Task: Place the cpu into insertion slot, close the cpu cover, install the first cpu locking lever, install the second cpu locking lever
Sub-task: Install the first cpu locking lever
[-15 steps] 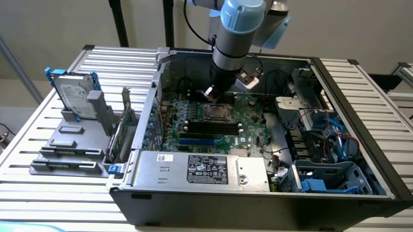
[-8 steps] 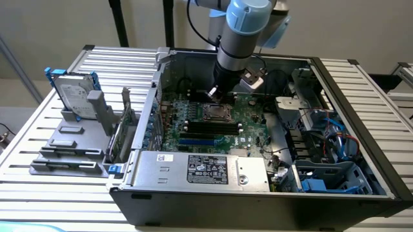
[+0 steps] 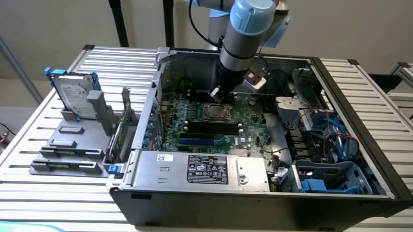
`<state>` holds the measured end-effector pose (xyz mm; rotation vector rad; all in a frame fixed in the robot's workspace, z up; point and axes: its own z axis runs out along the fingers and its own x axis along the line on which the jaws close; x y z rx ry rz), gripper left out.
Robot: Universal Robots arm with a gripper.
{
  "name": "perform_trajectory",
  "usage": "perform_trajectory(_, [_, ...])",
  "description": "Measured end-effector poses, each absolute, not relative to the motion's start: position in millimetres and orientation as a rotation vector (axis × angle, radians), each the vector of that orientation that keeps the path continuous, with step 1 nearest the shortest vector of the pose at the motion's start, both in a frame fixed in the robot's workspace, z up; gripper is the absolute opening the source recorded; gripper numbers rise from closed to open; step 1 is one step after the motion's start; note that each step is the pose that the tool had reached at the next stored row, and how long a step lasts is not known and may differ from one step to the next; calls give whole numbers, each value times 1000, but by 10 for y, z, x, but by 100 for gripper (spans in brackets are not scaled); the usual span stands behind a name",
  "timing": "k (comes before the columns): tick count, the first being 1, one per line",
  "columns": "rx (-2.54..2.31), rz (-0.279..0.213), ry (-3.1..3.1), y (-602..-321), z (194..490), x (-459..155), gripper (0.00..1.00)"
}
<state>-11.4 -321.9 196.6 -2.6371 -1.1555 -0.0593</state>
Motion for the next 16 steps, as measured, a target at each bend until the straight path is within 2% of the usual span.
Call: perform_trajectory(16, [-2613, -59, -1169, -3222, 1963, -87, 11])
